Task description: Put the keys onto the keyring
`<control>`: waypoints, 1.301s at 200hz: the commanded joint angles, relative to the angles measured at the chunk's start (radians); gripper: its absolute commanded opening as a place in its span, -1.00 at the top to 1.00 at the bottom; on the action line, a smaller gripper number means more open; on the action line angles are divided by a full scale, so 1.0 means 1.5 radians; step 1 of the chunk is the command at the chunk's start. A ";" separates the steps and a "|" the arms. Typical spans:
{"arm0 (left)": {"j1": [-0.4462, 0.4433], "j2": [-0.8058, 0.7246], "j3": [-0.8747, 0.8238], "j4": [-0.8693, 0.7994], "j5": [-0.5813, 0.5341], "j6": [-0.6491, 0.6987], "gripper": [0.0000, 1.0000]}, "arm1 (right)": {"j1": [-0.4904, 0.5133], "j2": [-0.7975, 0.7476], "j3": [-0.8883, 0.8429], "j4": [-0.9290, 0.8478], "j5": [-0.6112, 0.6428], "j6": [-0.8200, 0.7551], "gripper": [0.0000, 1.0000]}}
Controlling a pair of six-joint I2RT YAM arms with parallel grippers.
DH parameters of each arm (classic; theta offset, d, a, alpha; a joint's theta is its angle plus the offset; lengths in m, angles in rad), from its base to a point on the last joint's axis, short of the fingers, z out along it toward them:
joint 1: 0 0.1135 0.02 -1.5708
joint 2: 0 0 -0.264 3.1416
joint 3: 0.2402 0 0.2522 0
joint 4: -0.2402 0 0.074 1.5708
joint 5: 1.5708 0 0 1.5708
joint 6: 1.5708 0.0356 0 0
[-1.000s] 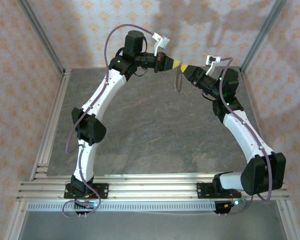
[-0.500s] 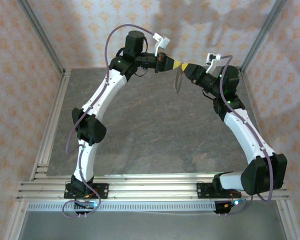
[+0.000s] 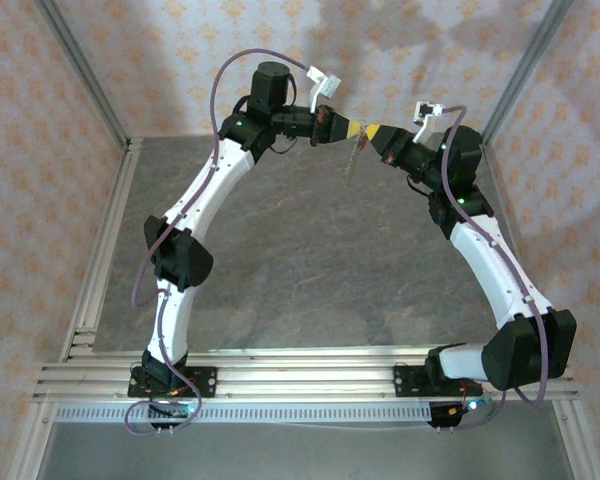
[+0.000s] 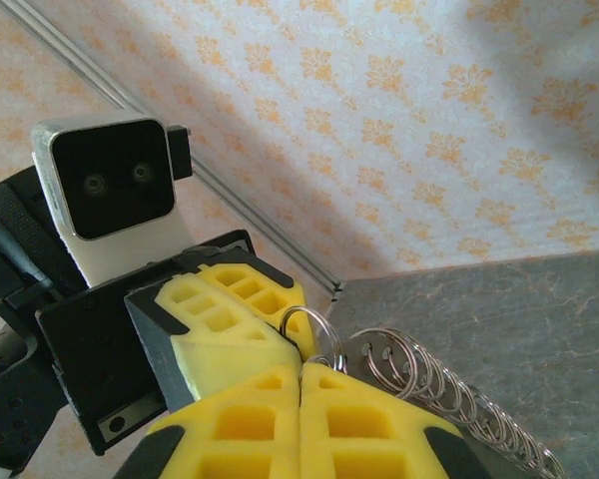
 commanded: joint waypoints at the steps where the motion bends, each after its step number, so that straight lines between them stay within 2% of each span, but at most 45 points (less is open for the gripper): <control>1: -0.002 -0.032 0.018 0.030 -0.024 -0.013 1.00 | 0.013 -0.005 0.021 -0.005 -0.013 -0.020 1.00; 53: -0.002 -0.034 0.018 0.039 -0.032 -0.026 1.00 | 0.039 0.002 0.027 -0.003 -0.025 -0.028 1.00; 110: -0.003 -0.036 0.012 0.049 -0.040 -0.035 1.00 | 0.120 0.056 0.055 -0.028 -0.032 -0.062 1.00; 169: -0.001 -0.056 -0.022 0.079 -0.048 -0.034 1.00 | 0.102 0.038 0.028 -0.033 -0.024 -0.063 1.00; 173: 0.000 -0.060 -0.028 0.086 -0.048 -0.034 1.00 | 0.096 0.032 0.023 -0.028 -0.024 -0.056 0.96; 185: 0.001 -0.068 -0.043 0.100 -0.047 -0.034 1.00 | 0.072 0.010 -0.002 0.004 -0.021 -0.028 0.59; 198: 0.004 -0.075 -0.053 0.109 -0.043 -0.031 1.00 | 0.044 -0.017 -0.024 0.041 -0.023 0.002 0.42; 226: 0.005 -0.094 -0.080 0.136 -0.036 -0.027 1.00 | 0.002 -0.062 -0.038 0.057 -0.019 0.023 0.37; 260: 0.005 -0.110 -0.104 0.172 -0.025 -0.034 1.00 | -0.016 -0.071 -0.031 0.070 -0.005 0.036 0.38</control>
